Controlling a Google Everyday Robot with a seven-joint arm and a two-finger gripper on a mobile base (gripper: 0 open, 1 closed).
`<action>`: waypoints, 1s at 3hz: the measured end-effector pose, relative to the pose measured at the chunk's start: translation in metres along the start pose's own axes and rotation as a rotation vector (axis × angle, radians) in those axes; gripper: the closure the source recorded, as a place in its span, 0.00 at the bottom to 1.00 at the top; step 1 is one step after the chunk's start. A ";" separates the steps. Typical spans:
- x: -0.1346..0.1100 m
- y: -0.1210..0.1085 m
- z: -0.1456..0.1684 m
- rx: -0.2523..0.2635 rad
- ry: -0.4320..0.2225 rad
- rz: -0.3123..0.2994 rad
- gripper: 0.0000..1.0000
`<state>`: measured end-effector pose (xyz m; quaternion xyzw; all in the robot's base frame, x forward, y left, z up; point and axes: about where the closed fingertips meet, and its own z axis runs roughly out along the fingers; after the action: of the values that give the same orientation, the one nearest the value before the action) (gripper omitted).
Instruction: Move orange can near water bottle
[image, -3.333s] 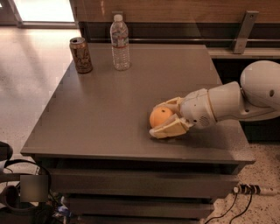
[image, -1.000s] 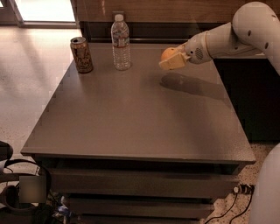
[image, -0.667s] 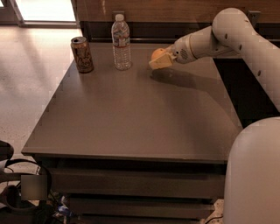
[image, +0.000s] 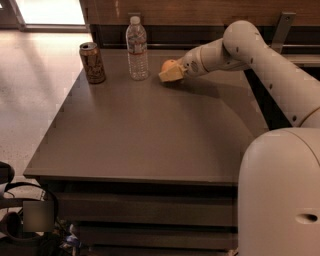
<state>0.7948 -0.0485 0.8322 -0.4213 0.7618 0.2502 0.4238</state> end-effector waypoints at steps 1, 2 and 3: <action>-0.006 0.002 0.019 -0.014 -0.037 0.008 0.77; -0.005 0.004 0.022 -0.018 -0.034 0.008 0.54; -0.005 0.005 0.023 -0.021 -0.034 0.008 0.31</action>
Offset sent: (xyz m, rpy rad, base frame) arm 0.0074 0.0154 -0.0038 0.0358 -0.0075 0.0051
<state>0.8025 -0.0267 0.8249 -0.4181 0.7537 0.2669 0.4312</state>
